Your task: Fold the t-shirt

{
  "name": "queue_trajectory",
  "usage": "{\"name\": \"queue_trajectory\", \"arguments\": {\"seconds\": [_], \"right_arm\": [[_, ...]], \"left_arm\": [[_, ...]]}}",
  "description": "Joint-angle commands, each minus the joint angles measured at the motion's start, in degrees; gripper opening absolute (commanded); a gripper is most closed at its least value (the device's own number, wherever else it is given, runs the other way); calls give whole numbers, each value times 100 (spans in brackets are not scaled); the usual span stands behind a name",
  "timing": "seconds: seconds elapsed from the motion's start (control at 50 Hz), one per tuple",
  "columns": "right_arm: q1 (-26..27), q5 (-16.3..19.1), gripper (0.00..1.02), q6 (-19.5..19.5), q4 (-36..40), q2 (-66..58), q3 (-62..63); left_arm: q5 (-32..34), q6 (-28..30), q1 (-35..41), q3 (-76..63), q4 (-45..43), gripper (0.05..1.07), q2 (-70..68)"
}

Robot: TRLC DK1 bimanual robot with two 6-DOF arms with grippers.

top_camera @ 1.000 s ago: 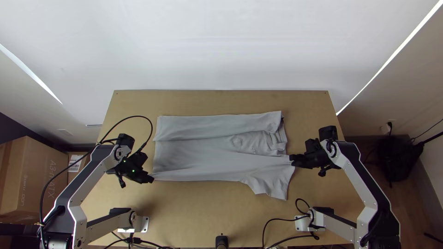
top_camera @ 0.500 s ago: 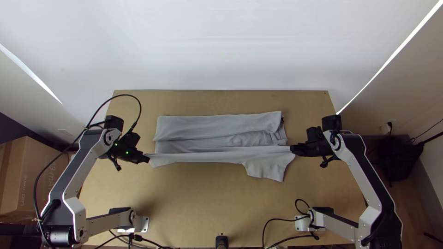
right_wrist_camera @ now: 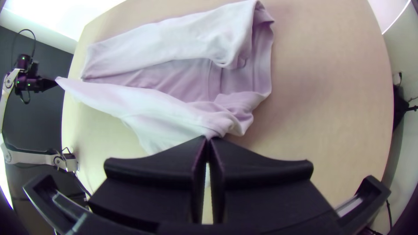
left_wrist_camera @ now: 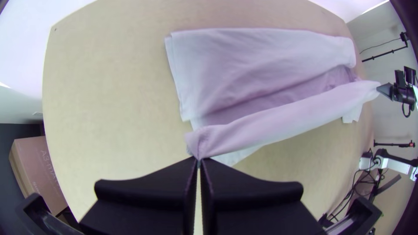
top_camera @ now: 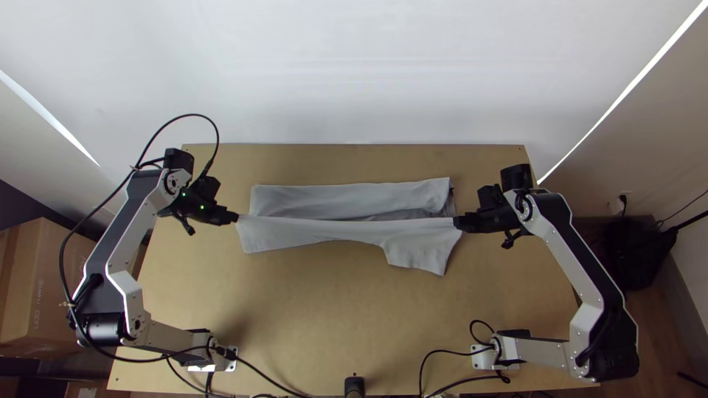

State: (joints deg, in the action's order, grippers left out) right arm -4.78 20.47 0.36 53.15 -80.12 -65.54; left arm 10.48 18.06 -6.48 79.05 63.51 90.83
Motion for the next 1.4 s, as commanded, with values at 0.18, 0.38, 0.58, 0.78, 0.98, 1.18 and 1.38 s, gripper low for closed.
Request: {"name": "queue_trajectory", "arguments": {"seconds": [0.18,0.38,0.58,0.78,0.98,1.18,1.38], "right_arm": [[-23,-25,2,52,-59,-1067,-873],[-23,-78,2,87,-173,-1867,-1611],[-23,-78,2,149,-234,-2729,-2534],[-23,-87,2,228,-234,-3660,-3457],[-15,-148,2,333,-234,-4565,-4371],[47,-289,2,421,-234,-5154,-4916],[73,-755,99,491,-234,-5031,-4819]], "left_arm": [[15,-277,68,1298,101,8,954],[15,-347,77,2124,241,8,1684],[15,-339,121,2563,259,8,2238],[15,-356,279,3011,259,8,2835],[15,-383,349,3592,259,8,3468],[15,-391,288,3794,259,8,3855],[701,-339,6,3363,285,103,3653]]}}
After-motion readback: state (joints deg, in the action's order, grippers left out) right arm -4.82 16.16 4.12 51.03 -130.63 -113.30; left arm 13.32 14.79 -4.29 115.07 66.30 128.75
